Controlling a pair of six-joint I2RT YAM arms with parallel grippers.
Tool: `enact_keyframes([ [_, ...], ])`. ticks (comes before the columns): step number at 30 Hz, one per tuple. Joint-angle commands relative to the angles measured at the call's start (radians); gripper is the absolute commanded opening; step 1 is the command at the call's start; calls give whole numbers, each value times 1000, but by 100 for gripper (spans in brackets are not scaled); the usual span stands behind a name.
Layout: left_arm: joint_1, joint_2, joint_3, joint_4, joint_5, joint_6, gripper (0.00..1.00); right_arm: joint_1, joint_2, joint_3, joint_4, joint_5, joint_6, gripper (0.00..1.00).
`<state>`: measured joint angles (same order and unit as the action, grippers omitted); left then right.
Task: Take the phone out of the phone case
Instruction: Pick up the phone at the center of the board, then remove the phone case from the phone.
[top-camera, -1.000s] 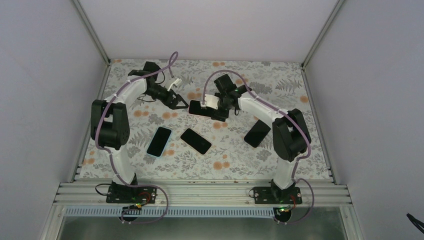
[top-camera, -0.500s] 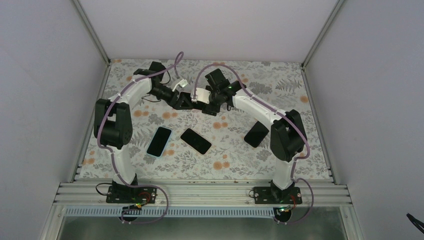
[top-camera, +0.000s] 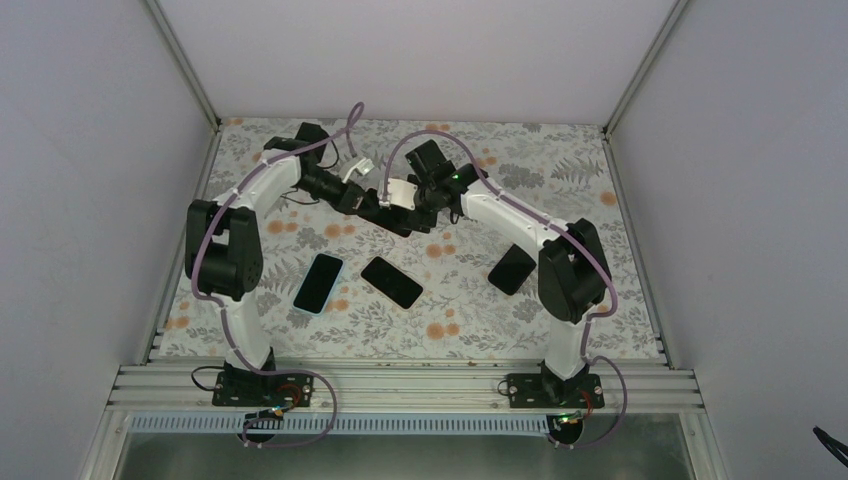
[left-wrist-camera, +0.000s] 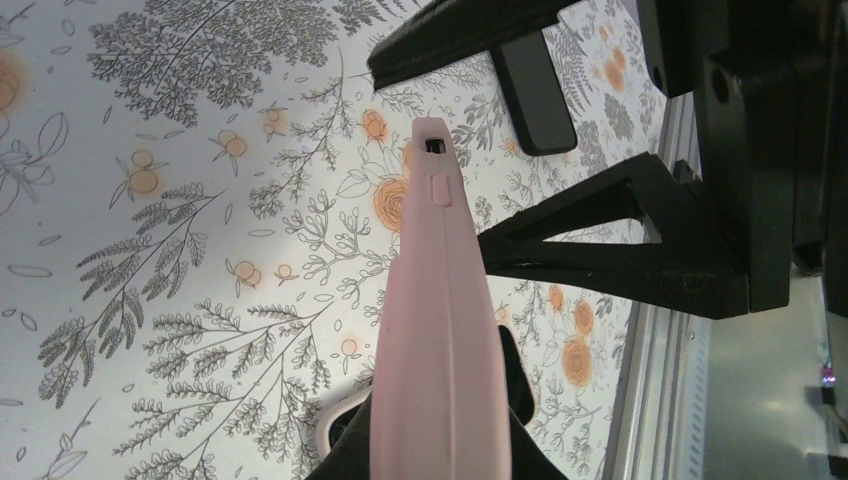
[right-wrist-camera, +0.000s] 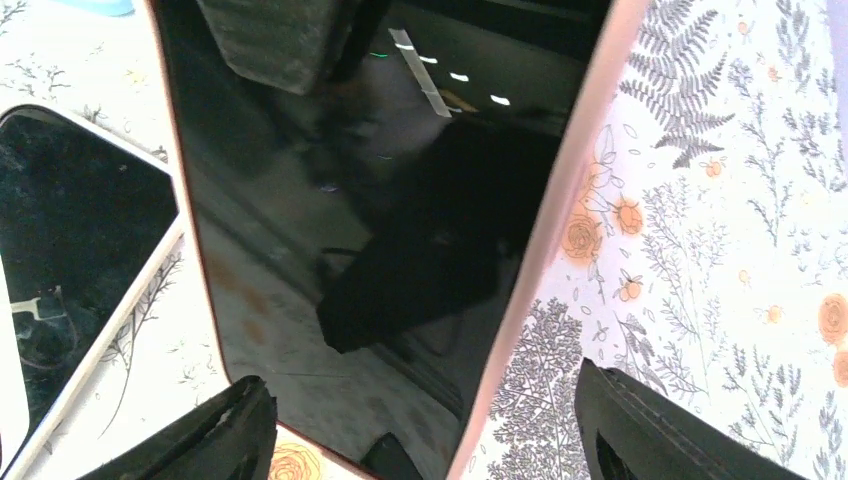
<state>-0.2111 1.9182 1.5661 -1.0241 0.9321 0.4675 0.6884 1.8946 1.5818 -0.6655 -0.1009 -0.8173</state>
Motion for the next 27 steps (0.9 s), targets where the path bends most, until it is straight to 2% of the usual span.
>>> enact_keyframes([
  [1,-19,-52,21,23,29,78,3,16,-35,-12,-36,-41,-12,78],
  [3,-20,-72,26,7,9,107,2,7,-71,-37,-65,-70,-15,87],
  [6,-28,-132,13,1,-47,158,2,-23,-130,-72,-103,-142,-25,90],
  [12,-53,-277,24,-47,-131,265,2,-101,-192,-104,-173,-245,-48,89],
  [15,-57,-325,37,-80,-121,307,2,-134,-188,-93,-180,-281,-40,88],
  [22,-79,-337,28,-110,-111,326,2,-166,-144,2,-231,-381,-20,85],
  [27,-95,-345,-4,-64,-139,287,2,-166,-131,28,-257,-413,-21,85],
])
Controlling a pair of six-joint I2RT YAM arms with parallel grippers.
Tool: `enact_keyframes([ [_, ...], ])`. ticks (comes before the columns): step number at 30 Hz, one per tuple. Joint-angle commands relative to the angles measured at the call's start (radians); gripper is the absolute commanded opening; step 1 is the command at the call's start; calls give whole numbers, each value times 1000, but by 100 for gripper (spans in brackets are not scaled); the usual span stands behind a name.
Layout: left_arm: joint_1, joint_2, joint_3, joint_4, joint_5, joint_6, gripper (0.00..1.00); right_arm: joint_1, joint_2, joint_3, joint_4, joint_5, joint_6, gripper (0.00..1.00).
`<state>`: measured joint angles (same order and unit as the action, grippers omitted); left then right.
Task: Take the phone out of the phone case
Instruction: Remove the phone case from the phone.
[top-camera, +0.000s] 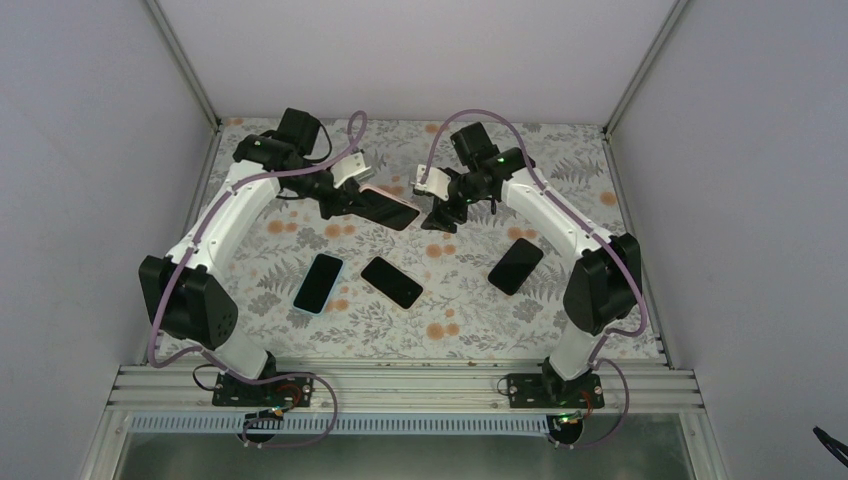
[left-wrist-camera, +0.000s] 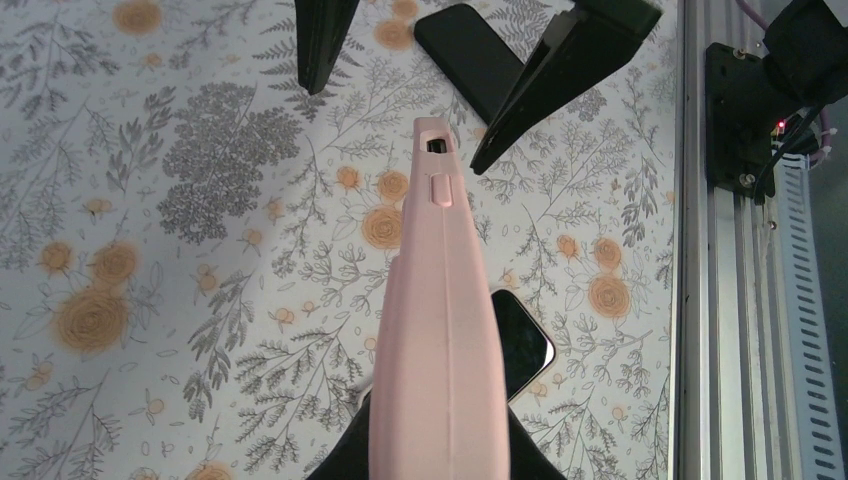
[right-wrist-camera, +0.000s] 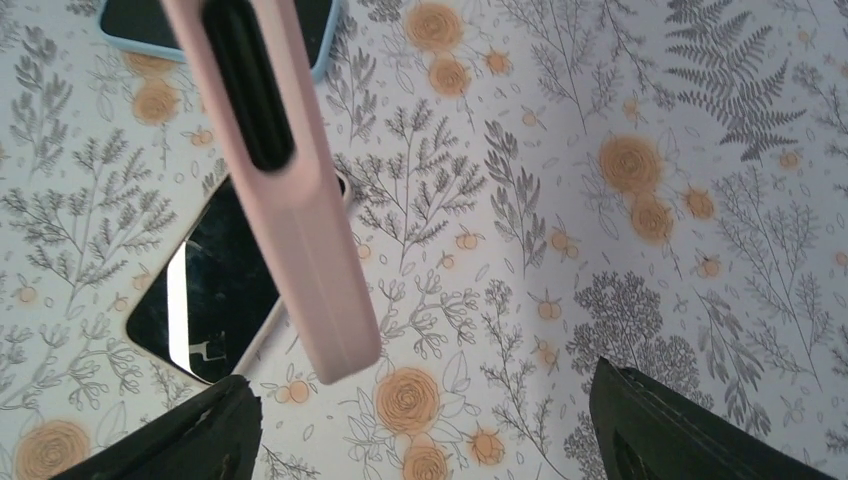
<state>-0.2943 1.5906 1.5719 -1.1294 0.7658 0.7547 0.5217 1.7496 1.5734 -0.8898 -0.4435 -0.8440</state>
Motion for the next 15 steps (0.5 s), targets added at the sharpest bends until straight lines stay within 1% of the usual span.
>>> enact_keyframes([
  [1,-15,-19,-12,42,31,-1,2,0,15,38,-26,-70,10,84],
  [9,-54,-44,-5,19,30,9,2,-1,53,63,-8,-27,26,78],
  [15,-74,-57,-7,-15,28,30,2,-36,83,85,12,-29,23,75],
])
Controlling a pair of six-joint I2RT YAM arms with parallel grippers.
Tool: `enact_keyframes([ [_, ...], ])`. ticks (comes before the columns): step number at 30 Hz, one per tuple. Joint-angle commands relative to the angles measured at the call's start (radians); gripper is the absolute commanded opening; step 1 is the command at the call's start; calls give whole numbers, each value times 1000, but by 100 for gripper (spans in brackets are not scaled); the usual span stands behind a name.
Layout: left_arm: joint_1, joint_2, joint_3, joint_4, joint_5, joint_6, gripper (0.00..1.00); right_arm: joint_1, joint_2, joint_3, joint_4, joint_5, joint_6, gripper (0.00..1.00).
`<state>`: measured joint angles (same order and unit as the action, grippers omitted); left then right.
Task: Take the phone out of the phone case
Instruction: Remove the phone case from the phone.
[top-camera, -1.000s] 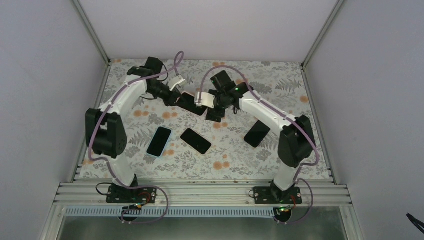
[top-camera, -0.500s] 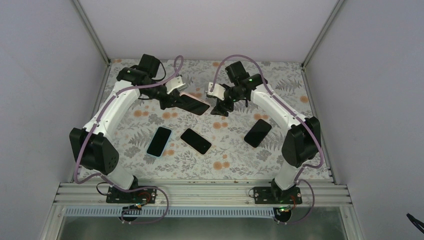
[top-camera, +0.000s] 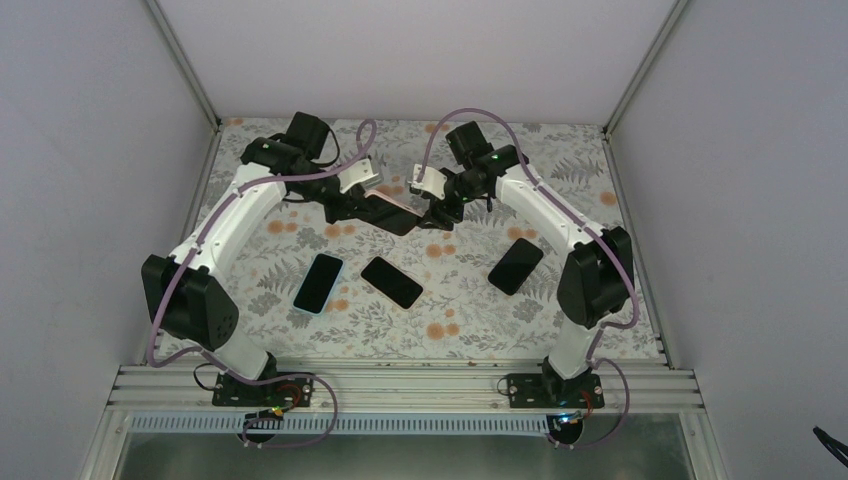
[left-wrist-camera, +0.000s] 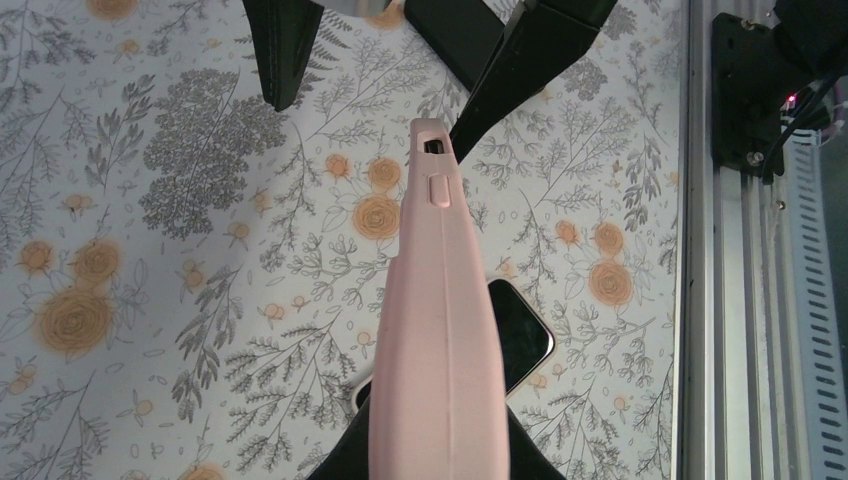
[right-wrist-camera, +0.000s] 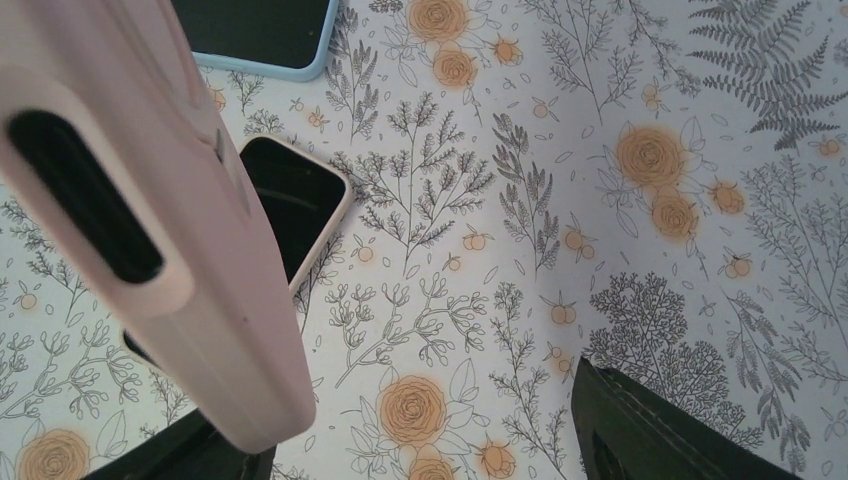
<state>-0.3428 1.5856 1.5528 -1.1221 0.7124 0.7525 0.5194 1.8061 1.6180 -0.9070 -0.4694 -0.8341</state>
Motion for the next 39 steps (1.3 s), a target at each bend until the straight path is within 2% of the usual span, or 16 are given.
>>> enact_keyframes([
  [1,-28,-53,11,-27,79,36,2,-43,31,45,29,-10,7,75],
  [6,-55,-69,9,-67,73,53,2,-84,67,83,22,-19,-10,74],
  [10,-130,-99,-15,-44,30,17,2,-102,99,131,20,-19,10,71],
  [20,-222,-95,1,-72,3,4,2,-124,92,113,77,25,12,70],
  [29,-239,-99,58,-131,-23,19,2,-172,124,161,55,27,-19,71],
  [39,-245,-89,94,-147,-64,22,2,-202,140,139,37,8,-46,70],
])
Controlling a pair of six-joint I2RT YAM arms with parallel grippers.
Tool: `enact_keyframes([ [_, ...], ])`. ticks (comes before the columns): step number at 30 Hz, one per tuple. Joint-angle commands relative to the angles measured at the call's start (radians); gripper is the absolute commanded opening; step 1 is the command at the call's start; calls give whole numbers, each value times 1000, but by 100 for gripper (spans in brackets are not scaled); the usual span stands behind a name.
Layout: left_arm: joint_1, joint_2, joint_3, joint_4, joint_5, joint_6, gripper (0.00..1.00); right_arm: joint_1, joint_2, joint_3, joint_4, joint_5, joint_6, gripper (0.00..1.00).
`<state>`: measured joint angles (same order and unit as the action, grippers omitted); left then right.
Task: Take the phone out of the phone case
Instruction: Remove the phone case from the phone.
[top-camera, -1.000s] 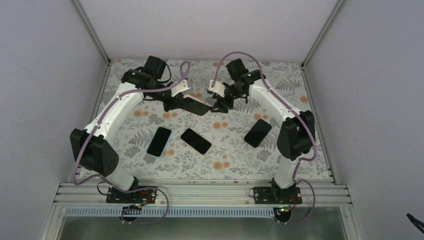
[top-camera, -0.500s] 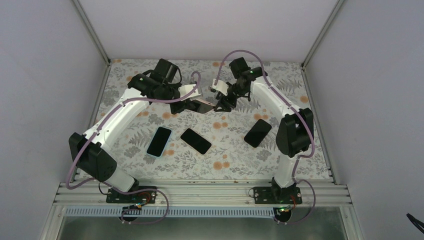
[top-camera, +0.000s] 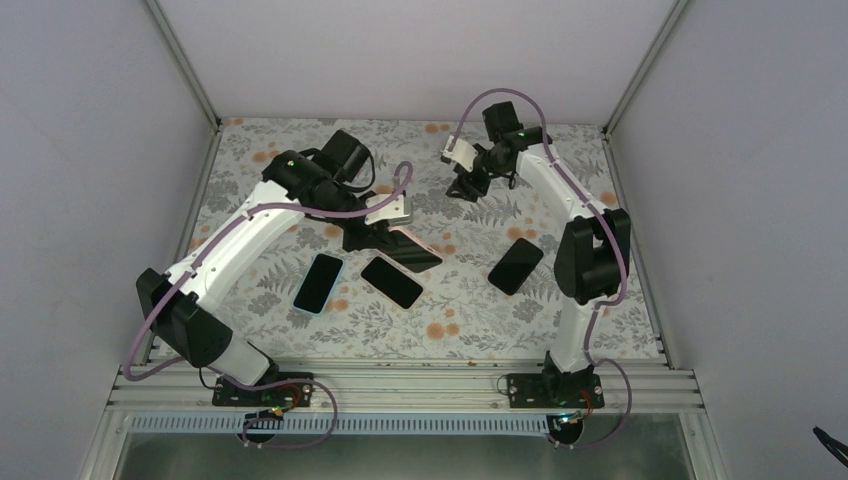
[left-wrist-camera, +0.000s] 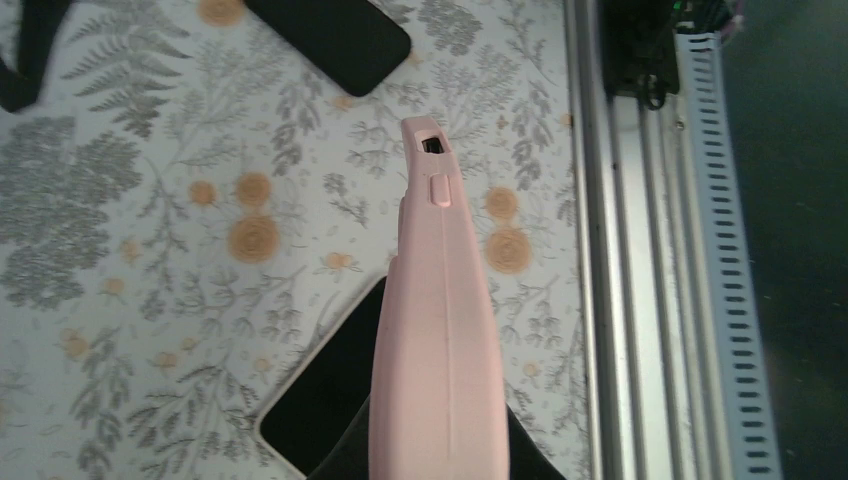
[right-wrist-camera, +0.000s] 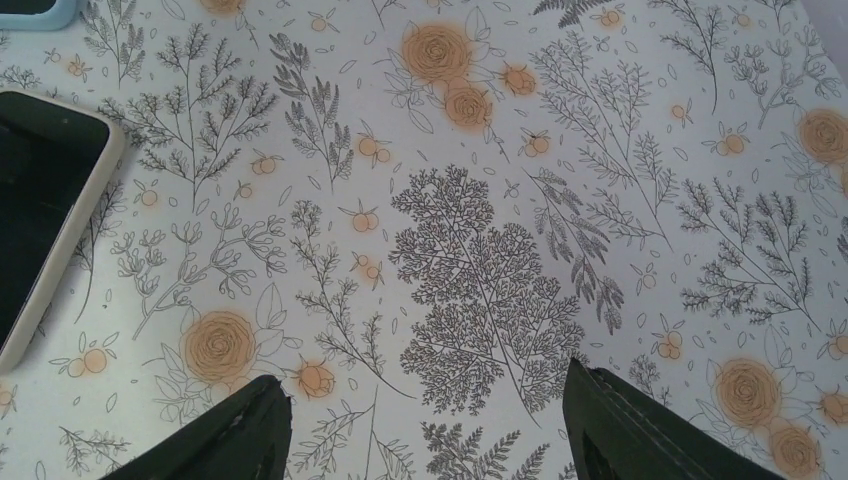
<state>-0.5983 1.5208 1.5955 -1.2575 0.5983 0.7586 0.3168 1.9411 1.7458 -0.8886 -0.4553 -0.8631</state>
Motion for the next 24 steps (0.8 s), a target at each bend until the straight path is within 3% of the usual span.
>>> enact_keyframes([
  [1,11,-24,54,-5,44,14,2,0,-2,7,1,-18,-27,71],
  [14,10,11,43,65,13,-2,2,70,-398,-385,-102,-167,-153,71],
  [24,10,36,52,91,20,-8,2,111,-473,-480,-85,-217,-134,69],
])
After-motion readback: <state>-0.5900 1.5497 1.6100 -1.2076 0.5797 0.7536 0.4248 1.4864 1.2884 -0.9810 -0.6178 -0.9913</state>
